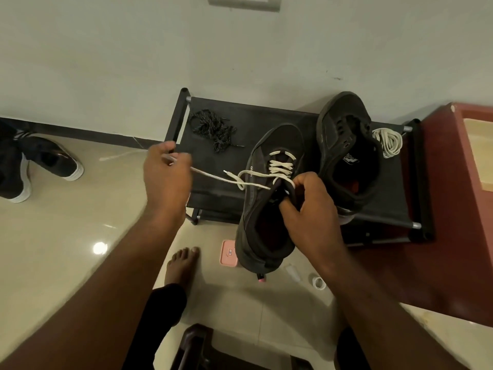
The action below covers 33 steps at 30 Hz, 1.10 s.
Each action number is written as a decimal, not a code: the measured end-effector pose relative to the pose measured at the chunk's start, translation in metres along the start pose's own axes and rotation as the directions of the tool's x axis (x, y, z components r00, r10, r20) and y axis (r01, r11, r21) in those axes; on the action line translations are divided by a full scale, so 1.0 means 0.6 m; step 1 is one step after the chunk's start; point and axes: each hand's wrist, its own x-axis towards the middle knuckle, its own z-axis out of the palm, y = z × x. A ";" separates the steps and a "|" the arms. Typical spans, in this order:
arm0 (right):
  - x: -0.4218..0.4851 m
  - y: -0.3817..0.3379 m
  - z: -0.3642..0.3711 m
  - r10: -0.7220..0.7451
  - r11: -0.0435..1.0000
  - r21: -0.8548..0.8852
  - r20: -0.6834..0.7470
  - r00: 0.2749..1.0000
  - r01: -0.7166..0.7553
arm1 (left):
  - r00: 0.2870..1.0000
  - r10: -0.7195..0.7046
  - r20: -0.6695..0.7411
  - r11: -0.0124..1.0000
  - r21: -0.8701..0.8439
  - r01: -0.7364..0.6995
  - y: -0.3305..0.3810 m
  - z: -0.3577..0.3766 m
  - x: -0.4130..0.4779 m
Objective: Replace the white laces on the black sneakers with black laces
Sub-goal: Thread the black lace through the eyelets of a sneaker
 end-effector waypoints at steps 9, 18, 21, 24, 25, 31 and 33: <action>0.002 0.001 0.002 -0.026 1.000 0.015 0.010 1.000 0.026 | 0.811 0.429 0.397 0.681 0.448 -0.579 -0.004 0.039 -0.104; 0.003 -0.001 0.003 -0.126 0.988 0.092 0.005 0.992 0.125 | 0.763 0.326 0.558 0.614 0.489 -0.620 -0.008 0.053 -0.127; 0.007 0.000 0.008 -0.154 0.979 0.134 -0.007 0.988 0.154 | 0.786 0.280 0.552 0.644 0.499 -0.580 -0.021 0.060 -0.120; 0.009 -0.006 0.005 -0.169 0.968 0.187 -0.014 0.986 0.169 | 0.783 0.270 0.560 0.683 0.463 -0.566 -0.030 0.062 -0.116; 0.010 -0.008 0.001 -0.174 0.964 0.200 -0.013 0.985 0.173 | 0.781 0.262 0.567 0.690 0.456 -0.562 -0.032 0.062 -0.115; 0.023 -0.016 -0.044 0.018 0.870 0.491 -0.111 0.994 0.039 | 0.791 0.246 0.561 0.748 0.409 -0.523 -0.040 0.069 -0.105; 0.026 -0.021 -0.069 0.117 0.794 0.606 -0.234 0.965 0.050 | 0.791 0.252 0.558 0.762 0.389 -0.518 -0.045 0.071 -0.104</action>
